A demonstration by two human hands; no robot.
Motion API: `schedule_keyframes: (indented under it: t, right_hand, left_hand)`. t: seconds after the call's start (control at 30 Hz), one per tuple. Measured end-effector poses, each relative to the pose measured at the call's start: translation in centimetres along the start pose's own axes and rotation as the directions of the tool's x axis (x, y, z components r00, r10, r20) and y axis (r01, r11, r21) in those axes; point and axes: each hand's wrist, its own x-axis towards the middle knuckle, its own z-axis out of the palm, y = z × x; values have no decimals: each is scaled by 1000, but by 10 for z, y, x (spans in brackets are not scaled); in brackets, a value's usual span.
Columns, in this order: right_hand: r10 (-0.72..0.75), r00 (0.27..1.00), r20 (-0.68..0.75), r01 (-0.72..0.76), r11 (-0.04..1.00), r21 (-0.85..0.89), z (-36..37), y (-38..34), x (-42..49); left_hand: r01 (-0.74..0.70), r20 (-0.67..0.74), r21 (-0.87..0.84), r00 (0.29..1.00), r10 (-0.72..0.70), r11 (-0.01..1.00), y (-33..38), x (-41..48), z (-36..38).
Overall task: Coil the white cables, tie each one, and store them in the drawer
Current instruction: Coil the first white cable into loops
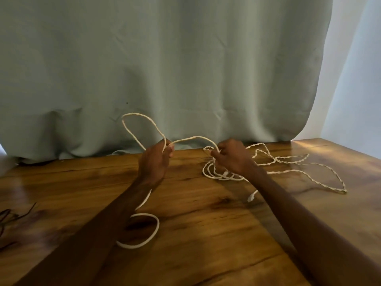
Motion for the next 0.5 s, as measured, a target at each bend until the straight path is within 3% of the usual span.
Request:
schedule_keyframes:
  t: [0.1,0.2,0.3,0.4,0.43,0.5]
  right_hand:
    - [-16,968,252,-75,934,350,8,-14,-4]
    - [13,957,289,-197,761,618,19,-23,-6]
    - [26,962,272,-234,591,772,24,-32,-11]
    - [101,966,237,-257,304,917,20,-37,-10]
    - [123,964,234,-255,198,946,18,-37,-8]
    - [146,957,250,-251,-7,968,17,-35,-6]
  left_hand:
    - [139,81,-98,988,-131,985,-3,-2,8]
    - [264,302,-274,937,-178,925,6,-1,11]
    - [413,520,-432,840,-152,802,28,-7,10]
    - [588,689,-531,718,-92,610,44,-9,6]
    - [604,722,-546,691,-39,580,45,-8,5]
    - [561,745,-554,664,65,616,48,-12,5]
